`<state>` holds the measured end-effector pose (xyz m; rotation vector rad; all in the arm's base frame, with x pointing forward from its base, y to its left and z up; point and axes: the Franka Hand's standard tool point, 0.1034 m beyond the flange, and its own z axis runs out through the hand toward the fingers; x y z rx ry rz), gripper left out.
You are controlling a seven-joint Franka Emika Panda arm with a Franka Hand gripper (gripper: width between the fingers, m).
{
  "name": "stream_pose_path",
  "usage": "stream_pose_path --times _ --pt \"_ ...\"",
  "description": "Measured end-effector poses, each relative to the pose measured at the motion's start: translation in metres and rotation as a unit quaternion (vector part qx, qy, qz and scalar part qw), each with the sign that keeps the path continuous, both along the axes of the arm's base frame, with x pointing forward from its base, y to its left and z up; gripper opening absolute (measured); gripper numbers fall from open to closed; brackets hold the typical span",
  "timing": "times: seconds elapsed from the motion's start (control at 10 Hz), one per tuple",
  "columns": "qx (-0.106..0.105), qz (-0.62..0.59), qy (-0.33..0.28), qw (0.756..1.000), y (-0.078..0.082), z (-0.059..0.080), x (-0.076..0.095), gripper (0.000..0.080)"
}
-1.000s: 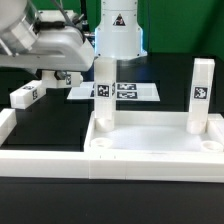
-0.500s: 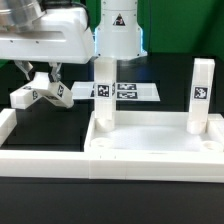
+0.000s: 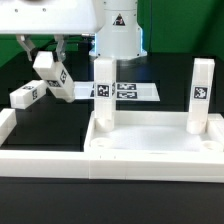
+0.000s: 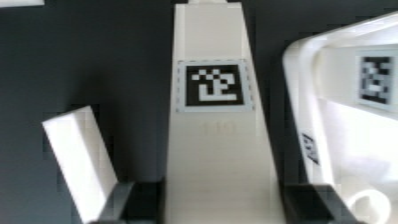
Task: Assemble desk
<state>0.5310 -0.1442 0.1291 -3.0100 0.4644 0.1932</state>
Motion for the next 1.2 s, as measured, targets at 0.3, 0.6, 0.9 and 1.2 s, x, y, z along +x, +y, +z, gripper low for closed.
stream_pose_path --times 0.3,0.6,0.9,1.2 --pt "-0.005 -0.001 -0.008 1.000 -0.001 -0.001 0.002 0.0288" --pt "-0.026 0.008 -0.065 0.998 0.004 0.019 0.027 0.0288" --pt "-0.069 -0.007 -0.157 0.985 0.017 0.031 0.051 0.0288" --pt "-0.110 -0.006 -0.226 0.968 0.011 0.028 0.053 0.0288"
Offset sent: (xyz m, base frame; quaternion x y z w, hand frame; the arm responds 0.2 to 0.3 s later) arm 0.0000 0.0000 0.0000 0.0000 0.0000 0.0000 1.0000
